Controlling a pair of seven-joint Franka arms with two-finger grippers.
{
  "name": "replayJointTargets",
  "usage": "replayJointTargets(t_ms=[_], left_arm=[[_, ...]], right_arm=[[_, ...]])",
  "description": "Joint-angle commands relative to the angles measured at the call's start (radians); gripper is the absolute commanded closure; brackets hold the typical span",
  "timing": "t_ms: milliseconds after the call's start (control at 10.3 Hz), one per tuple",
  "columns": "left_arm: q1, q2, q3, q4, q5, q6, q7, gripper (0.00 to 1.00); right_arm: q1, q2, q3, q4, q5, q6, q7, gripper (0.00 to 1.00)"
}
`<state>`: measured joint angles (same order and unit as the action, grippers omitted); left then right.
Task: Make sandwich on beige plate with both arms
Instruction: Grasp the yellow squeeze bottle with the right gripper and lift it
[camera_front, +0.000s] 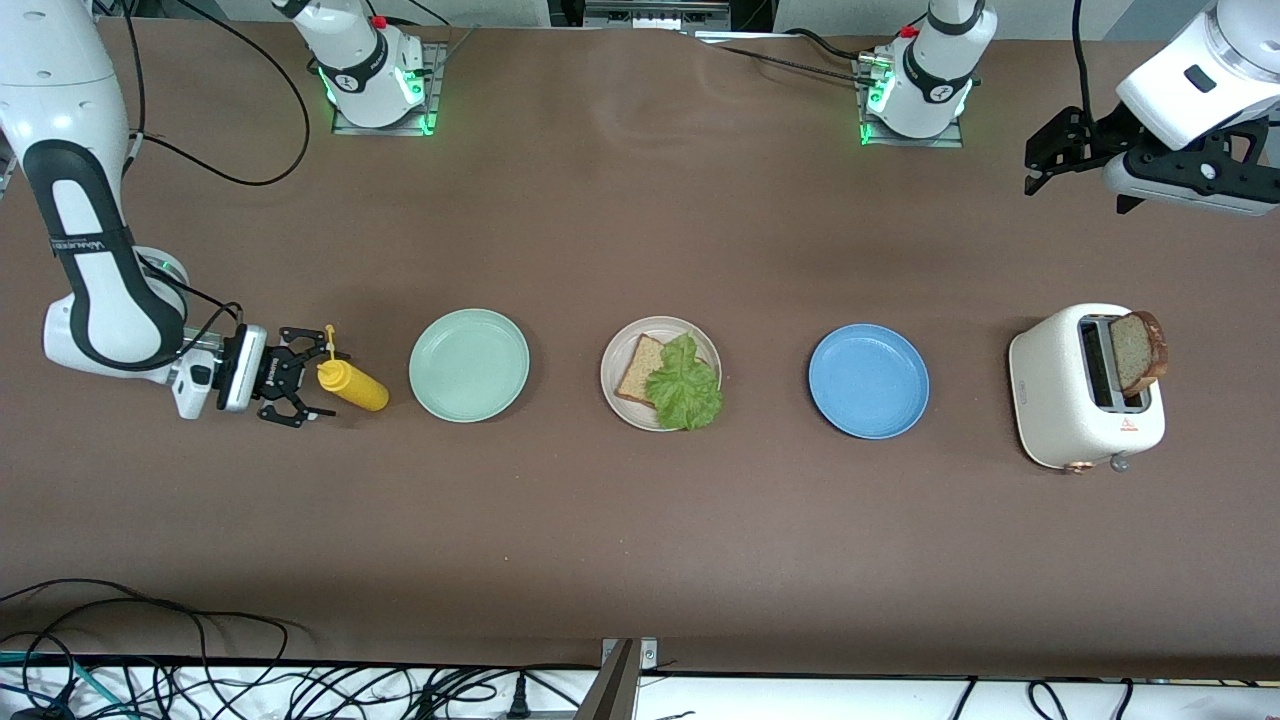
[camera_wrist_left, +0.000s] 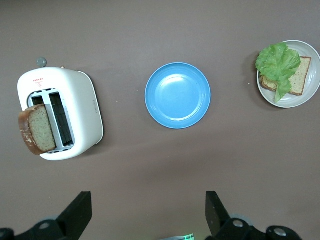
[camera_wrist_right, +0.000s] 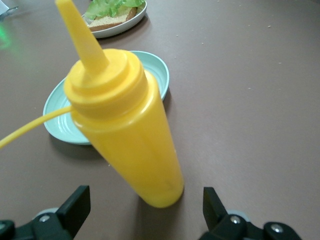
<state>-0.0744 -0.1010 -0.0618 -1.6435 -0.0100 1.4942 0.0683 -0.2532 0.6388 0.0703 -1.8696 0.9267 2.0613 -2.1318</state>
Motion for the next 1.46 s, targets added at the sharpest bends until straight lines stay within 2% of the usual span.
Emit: replayJointTargets(t_ms=[0,194,291,388,485,680,777,971,1165,1359], left_arm=[[0.005,-0.002,-0.001,0.01,-0.013,0.001,-0.004,0.0],[0.005,-0.002,-0.001,0.01,-0.013,0.001,-0.004,0.0],[0.005,-0.002,-0.001,0.01,-0.013,0.001,-0.004,0.0],[0.005,-0.002,-0.001,0.01,-0.013,0.001,-0.004,0.0],[0.005,-0.002,-0.001,0.01,-0.013,0.001,-0.004,0.0],[0.005,-0.002,-0.001,0.01,-0.013,0.001,-0.004,0.0],[0.005,-0.002,-0.001,0.01,-0.013,0.001,-0.004,0.0],[0.007,-0.002,-0.001,0.01,-0.013,0.0,-0.004,0.0],[0.007,-0.002,-0.001,0.01,-0.013,0.0,-0.004,0.0],[0.007,-0.002,-0.001,0.01,-0.015,0.0,-0.004,0.0]], right_arm=[[0.006,0.022,0.019,0.02,0.027,-0.01,-0.017,0.0],[0.009,0.039,0.025,0.021,0.04,-0.01,-0.017,0.0],[0.009,0.042,0.032,0.021,0.05,-0.009,-0.017,0.16],[0.011,0.042,0.033,0.021,0.058,-0.007,-0.016,0.63],[0.012,0.039,0.033,0.023,0.058,-0.004,-0.011,1.0],[0.038,0.022,0.033,0.064,0.041,-0.001,0.024,1.0],[0.082,-0.005,0.028,0.102,-0.018,0.003,0.076,1.0],[0.167,-0.071,0.032,0.183,-0.249,0.011,0.319,1.0],[0.26,-0.117,0.034,0.222,-0.351,0.011,0.543,1.0],[0.404,-0.126,0.034,0.315,-0.531,0.011,0.817,1.0]])
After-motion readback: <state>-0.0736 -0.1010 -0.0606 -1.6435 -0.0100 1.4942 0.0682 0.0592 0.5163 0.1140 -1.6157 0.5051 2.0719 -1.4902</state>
